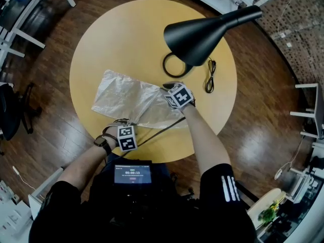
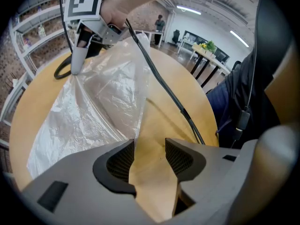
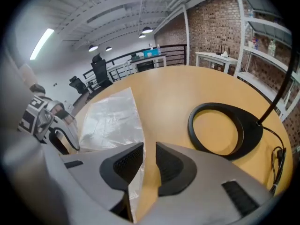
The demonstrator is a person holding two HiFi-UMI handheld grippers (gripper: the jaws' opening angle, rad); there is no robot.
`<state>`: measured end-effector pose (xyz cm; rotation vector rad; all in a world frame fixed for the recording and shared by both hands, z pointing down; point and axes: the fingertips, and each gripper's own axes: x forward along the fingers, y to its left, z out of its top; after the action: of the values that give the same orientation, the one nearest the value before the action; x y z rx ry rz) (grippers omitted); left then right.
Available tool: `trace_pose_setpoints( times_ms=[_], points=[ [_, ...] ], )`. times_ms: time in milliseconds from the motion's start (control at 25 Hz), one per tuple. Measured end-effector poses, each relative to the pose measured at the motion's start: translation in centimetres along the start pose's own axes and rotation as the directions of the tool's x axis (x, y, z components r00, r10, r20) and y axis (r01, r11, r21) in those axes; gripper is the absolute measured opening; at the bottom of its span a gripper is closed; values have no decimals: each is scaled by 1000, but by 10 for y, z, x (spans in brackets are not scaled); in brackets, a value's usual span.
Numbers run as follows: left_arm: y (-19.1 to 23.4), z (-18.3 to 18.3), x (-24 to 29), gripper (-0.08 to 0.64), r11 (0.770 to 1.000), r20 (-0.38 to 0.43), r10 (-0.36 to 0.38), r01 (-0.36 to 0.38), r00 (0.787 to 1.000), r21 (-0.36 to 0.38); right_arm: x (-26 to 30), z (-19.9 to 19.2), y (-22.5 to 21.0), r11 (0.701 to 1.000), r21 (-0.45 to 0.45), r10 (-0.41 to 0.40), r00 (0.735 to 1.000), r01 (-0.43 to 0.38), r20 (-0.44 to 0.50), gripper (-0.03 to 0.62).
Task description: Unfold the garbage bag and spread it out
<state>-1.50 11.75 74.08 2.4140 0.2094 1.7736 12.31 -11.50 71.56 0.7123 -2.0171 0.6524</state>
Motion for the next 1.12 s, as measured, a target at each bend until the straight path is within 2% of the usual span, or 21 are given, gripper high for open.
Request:
trace_pose_setpoints(
  times_ms=[200, 280, 360, 480, 560, 680, 800, 880, 1000, 1120],
  points=[
    [1, -4, 2, 218, 1000, -3, 6, -6, 1000, 11, -32, 15, 13, 991, 73, 103, 991, -109, 85, 127],
    [0, -5, 2, 218, 1000, -1, 8, -8, 1000, 12, -41, 11, 14, 982, 118, 139, 985, -150, 99, 169],
    [-1, -6, 1, 218, 1000, -1, 9, -9, 1000, 15, -49, 7, 17, 964, 170, 188, 975, -206, 114, 176],
    [0, -6, 1, 218, 1000, -11, 5, -5, 1000, 22, -60, 6, 20, 915, 264, 262, 947, -304, 186, 176],
    [-1, -6, 0, 218, 999, -24, 5, -4, 1000, 34, -63, 1, 11, 904, 307, 240, 948, -296, 207, 176],
    [0, 0, -12, 218, 998, -6, 33, -33, 999, 45, -60, -8, 1, 918, 317, 186, 964, -239, 188, 176],
    [3, 19, -35, 219, 995, 65, 77, -80, 995, 56, -56, -2, 0, 936, 292, 143, 971, -195, 190, 176],
    [3, 44, -51, 218, 992, 143, 90, -101, 986, 76, -57, 6, 1, 946, 270, 124, 970, -179, 210, 176],
    [-6, 82, -55, 218, 990, 231, 52, -79, 972, 112, -67, 19, 4, 955, 242, 110, 963, -171, 245, 176],
    [-18, 97, -26, 218, 982, 202, 7, -45, 979, 185, -80, 27, 8, 957, 245, 84, 955, -157, 283, 176]
  ],
)
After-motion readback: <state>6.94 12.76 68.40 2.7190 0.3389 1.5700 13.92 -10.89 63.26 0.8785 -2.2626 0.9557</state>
